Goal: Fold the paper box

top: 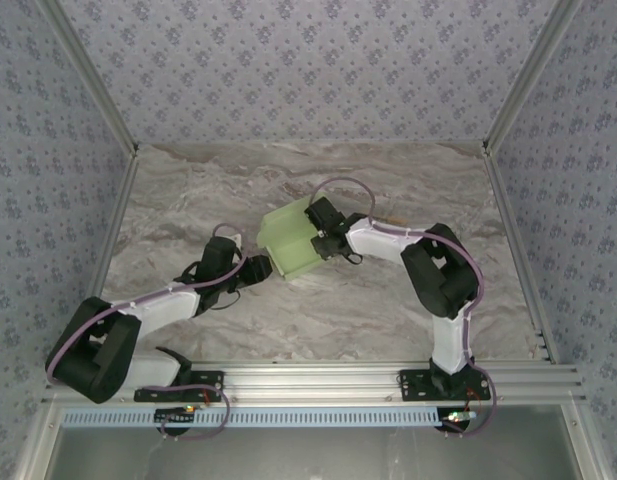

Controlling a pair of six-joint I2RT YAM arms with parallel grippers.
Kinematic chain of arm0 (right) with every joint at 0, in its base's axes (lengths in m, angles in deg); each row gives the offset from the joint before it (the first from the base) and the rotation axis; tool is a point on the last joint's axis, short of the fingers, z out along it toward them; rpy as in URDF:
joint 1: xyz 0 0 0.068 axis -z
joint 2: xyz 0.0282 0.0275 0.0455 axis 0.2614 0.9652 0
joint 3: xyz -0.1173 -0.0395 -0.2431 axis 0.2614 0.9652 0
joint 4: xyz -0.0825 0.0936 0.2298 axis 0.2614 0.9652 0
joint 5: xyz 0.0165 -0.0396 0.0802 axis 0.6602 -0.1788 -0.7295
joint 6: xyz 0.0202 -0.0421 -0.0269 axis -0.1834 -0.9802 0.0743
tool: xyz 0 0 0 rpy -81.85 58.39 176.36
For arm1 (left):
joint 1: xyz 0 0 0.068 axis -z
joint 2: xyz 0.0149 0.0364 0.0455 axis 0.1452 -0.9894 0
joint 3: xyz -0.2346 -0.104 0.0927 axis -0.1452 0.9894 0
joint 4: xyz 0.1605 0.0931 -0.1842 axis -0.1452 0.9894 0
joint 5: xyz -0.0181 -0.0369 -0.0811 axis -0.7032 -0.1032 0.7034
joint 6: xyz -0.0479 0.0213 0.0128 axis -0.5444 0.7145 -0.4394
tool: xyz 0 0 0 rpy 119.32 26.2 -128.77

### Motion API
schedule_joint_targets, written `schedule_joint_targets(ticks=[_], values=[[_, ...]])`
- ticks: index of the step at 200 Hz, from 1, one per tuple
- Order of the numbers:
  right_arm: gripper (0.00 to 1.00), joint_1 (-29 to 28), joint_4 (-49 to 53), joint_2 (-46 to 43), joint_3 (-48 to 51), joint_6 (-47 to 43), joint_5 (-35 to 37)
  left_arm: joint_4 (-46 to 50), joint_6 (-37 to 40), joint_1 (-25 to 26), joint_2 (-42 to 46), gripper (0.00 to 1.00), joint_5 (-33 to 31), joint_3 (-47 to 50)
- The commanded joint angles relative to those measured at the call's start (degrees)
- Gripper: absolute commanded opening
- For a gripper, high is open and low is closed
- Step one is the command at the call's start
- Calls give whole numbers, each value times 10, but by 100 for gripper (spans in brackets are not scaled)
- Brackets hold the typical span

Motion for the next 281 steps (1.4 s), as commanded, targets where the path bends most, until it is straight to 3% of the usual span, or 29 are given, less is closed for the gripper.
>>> schedule_joint_targets(ticks=[1,42,93,236,281], values=[[30,17,4,-18,-7,27,-69,15,21,3,3,50,-14,-12],[41,30,-20,-29,-4,50,-133,20,29,4,1,50,-16,-14],[51,35,-18,-40,-1,58,-130,19,34,4,-3,50,-17,-14],[56,57,-12,-42,17,76,-115,20,48,4,-5,50,-15,-18],[61,59,-52,-79,58,86,-146,21,57,4,-4,50,-22,-23]])
